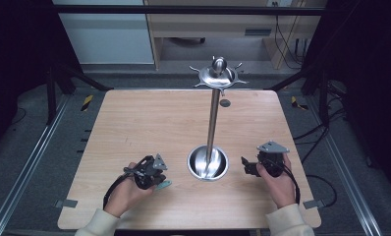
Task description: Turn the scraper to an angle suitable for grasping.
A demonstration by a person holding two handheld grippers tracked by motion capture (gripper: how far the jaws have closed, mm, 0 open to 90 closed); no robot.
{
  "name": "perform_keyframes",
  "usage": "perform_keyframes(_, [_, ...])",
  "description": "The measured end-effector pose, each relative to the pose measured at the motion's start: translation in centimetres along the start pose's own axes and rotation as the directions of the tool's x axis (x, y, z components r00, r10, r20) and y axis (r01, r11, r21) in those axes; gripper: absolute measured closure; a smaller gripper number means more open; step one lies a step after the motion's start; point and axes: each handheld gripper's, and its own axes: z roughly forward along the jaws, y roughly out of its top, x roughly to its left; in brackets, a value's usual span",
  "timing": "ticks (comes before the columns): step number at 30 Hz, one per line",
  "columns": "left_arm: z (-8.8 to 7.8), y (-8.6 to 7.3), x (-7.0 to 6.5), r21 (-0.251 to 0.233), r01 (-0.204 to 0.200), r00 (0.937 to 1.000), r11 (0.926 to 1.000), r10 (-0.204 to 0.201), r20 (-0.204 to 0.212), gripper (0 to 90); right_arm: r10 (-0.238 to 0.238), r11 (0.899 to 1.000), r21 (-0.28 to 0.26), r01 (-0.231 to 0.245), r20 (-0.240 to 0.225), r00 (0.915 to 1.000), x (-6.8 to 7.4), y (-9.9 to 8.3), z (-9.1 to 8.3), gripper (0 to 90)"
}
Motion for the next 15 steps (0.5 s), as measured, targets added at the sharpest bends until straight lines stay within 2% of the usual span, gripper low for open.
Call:
perform_keyframes(2, [-0.70,0.44,-0.14,0.008,-0.016,0.9999,0.9998,0.016,-0.001,90.0,0.004,1.000,-0.002,-0.004,0.002,1.0000,0.00,0.00,-0.04,9.3])
perform_keyframes(4, [-0.84,0.54,-0.28,0.011,-0.014,0.9999,0.9998,0.014,-0.002,89.9,0.008,1.000,0.001,-0.008,0.004,1.0000,-0.05,-0.03,-0.09,9.3])
perform_keyframes(6, [-1.28,0.74,-0.28,0.041,-0.034,0.9994,0.9986,0.035,-0.006,88.4,0.001,1.000,-0.004,-0.001,0.006,1.0000,-0.16,-0.04,-0.05,9.3])
perform_keyframes(13, [-1.25,1.09,-0.10,0.097,-0.055,0.9985,0.9938,0.055,0.001,82.2,0.004,1.000,-0.005,-0.004,0.002,1.0000,-0.18,-0.03,-0.09,9.3])
perform_keyframes(15, [-1.14,1.14,-0.19,0.099,-0.053,0.9986,0.9936,0.052,0.008,80.5,0.008,1.000,-0.006,-0.008,0.002,1.0000,-0.17,-0.03,-0.10,9.3])
